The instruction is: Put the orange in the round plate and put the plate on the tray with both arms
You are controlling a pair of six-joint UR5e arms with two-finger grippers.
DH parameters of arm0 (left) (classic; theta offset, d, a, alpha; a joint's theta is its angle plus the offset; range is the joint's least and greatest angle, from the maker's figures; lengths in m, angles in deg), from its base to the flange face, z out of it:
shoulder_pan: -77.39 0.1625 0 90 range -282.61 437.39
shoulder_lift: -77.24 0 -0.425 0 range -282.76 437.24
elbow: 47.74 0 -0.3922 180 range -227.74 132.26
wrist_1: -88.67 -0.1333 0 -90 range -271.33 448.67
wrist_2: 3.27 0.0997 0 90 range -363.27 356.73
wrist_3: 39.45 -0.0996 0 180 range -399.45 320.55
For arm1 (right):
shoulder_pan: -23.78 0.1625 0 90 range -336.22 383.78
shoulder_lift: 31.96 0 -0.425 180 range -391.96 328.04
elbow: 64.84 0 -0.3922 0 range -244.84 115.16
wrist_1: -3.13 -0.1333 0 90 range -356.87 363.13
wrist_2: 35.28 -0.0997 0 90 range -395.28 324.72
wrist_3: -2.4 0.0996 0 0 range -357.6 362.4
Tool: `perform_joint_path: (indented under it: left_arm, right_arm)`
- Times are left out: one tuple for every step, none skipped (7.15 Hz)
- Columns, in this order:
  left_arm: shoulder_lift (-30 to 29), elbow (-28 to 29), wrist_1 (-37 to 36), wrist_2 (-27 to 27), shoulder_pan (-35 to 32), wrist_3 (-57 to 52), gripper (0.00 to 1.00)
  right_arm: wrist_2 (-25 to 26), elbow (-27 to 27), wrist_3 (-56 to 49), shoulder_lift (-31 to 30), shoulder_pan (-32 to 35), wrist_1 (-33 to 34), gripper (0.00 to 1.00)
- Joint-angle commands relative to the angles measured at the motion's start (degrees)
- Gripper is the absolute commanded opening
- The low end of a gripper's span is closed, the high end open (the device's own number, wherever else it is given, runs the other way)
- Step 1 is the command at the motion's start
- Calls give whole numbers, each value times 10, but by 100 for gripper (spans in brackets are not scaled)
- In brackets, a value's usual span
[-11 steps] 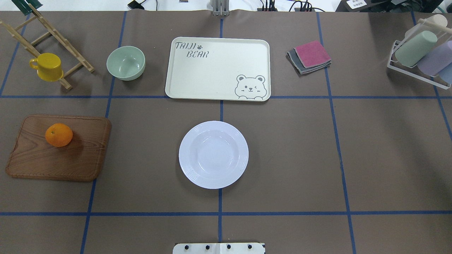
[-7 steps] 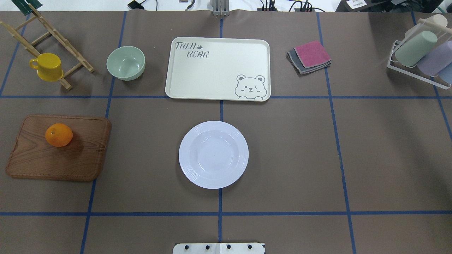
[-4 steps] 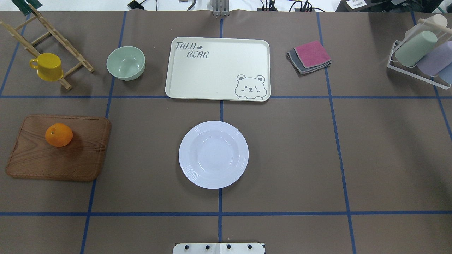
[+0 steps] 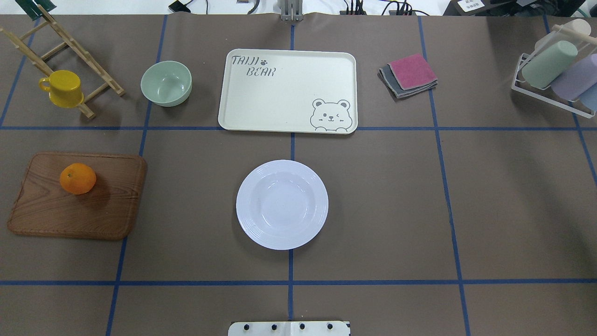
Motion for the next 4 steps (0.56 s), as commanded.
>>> perform_joint_path:
  left_arm:
    - [-8, -7, -11, 5, -2, 1, 100]
    - [-9, -8, -18, 4, -3, 1, 100]
    - [-20, -20, -66, 2, -13, 1, 100]
    - [-28, -39, -119, 1, -35, 0, 100]
  right_arm:
    - [1, 0, -1, 1, -1, 0, 100]
    - [2, 0, -2, 0, -1, 0, 100]
    - [2, 2, -2, 0, -2, 0, 100]
    - [2, 3, -1, -2, -7, 0, 100]
